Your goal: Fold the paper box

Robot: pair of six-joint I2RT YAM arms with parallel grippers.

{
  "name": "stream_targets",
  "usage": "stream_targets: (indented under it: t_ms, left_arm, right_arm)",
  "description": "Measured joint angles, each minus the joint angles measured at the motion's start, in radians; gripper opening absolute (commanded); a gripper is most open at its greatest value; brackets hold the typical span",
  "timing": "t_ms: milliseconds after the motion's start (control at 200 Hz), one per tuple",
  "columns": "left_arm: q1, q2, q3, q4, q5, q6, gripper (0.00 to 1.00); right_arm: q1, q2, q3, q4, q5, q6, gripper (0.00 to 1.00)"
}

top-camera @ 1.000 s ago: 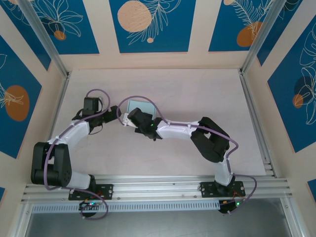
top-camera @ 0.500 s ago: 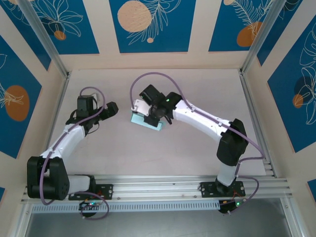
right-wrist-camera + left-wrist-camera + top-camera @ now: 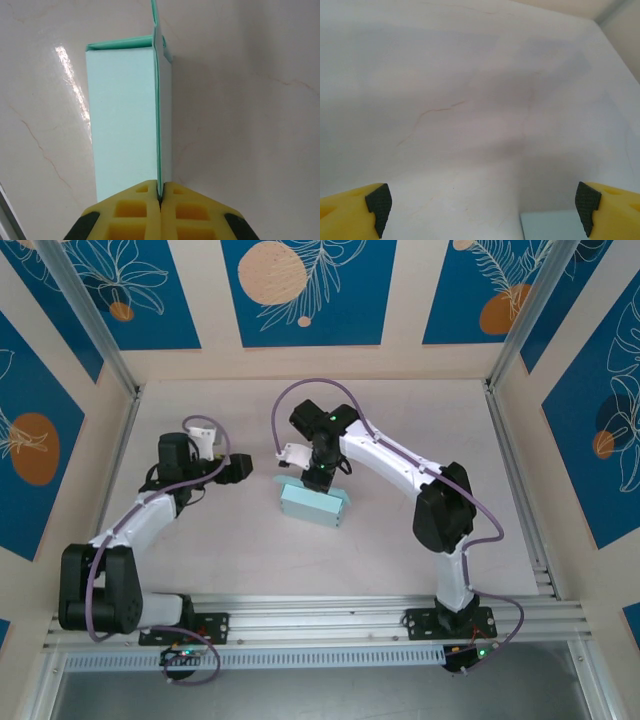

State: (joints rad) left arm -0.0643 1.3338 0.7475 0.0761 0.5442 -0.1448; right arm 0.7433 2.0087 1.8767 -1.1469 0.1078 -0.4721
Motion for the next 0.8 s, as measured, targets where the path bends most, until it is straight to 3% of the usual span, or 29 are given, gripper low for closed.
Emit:
stream_targets:
  t_ms: [95,175,270,355,505,800]
  left_arm:
    - [0.002,0.016,0.002,0.009,0.133,0.163,0.94]
    - [0.003,0.027,0.021,-0.032,0.224,0.3,0.92]
    - [0.003,0.054,0.074,-0.113,0.311,0.448,0.76]
    - [0.003,0.08,0.112,-0.163,0.366,0.532,0.74]
    - [-0.001,0.143,0.179,-0.24,0.405,0.618,0.74]
    - [-0.071,0.209,0.284,-0.414,0.417,0.76,0.73]
  right_arm:
    - [-0.002,0.016,0.02,-0.001,0.004,-0.005,0.02]
    - [-0.004,0.017,0.022,0.002,0.01,-0.005,0.14]
    - [-0.005,0.021,0.021,0.014,0.022,-0.009,0.21]
    - [-0.005,0.023,0.017,0.035,0.027,-0.008,0.22]
    - [-0.005,0.023,0.013,0.059,0.032,-0.006,0.27]
    - [-0.005,-0.004,-0.029,0.121,0.045,0.043,0.59]
